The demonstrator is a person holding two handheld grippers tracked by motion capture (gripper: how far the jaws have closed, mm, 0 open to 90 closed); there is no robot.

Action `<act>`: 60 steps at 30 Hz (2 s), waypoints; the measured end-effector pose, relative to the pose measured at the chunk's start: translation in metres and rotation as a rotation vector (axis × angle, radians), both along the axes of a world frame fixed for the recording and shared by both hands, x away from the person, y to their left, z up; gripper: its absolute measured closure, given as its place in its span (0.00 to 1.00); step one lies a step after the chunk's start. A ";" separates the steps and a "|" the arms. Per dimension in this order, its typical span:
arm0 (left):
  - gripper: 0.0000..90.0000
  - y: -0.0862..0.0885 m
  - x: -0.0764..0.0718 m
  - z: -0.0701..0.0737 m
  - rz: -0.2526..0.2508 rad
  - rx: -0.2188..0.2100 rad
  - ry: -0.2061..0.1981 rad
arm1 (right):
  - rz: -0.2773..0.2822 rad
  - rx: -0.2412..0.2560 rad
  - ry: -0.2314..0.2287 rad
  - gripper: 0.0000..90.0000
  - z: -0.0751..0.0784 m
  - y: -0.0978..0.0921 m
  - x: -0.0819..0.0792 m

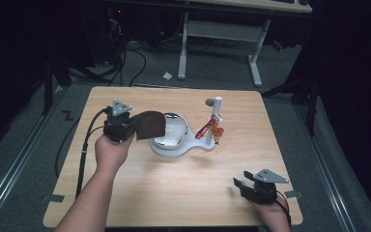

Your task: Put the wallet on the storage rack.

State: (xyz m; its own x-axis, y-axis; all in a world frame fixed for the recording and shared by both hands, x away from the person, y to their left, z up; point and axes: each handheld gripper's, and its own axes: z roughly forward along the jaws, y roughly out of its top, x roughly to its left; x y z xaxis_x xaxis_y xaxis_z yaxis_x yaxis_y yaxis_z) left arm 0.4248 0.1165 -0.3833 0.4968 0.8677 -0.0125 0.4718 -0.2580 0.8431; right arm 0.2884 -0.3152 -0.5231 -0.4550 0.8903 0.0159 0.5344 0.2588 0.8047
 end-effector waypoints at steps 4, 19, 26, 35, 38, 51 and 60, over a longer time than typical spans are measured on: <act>0.96 -0.004 0.004 -0.003 0.022 0.004 0.018 | 0.005 -0.004 -0.003 0.51 0.000 0.001 0.000; 0.96 -0.034 0.020 -0.014 0.044 0.048 0.035 | 0.009 -0.011 -0.003 0.52 0.000 0.001 0.000; 0.96 -0.052 0.026 -0.021 0.052 0.059 0.035 | 0.005 -0.007 -0.002 0.52 0.000 -0.001 -0.001; 0.95 -0.062 0.030 -0.026 0.063 0.043 0.033 | -0.002 0.002 -0.012 0.52 0.001 -0.003 -0.001; 0.95 -0.063 0.028 -0.025 0.057 0.031 0.019 | -0.001 0.003 -0.012 0.52 0.001 -0.003 -0.001; 0.65 -0.052 0.025 -0.026 0.019 -0.023 0.017 | 0.005 0.000 -0.003 0.52 0.000 -0.002 0.000; 0.50 -0.038 0.012 -0.021 0.006 -0.056 -0.008 | 0.005 -0.003 -0.007 0.52 0.000 -0.001 -0.002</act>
State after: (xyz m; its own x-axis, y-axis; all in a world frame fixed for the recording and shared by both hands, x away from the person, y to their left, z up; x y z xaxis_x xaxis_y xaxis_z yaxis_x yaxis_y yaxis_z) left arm 0.4372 0.0786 -0.4039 0.4921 0.8686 -0.0572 0.4664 -0.2076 0.8599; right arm 0.2867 -0.3165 -0.5226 -0.4599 0.8879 0.0099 0.5276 0.2642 0.8074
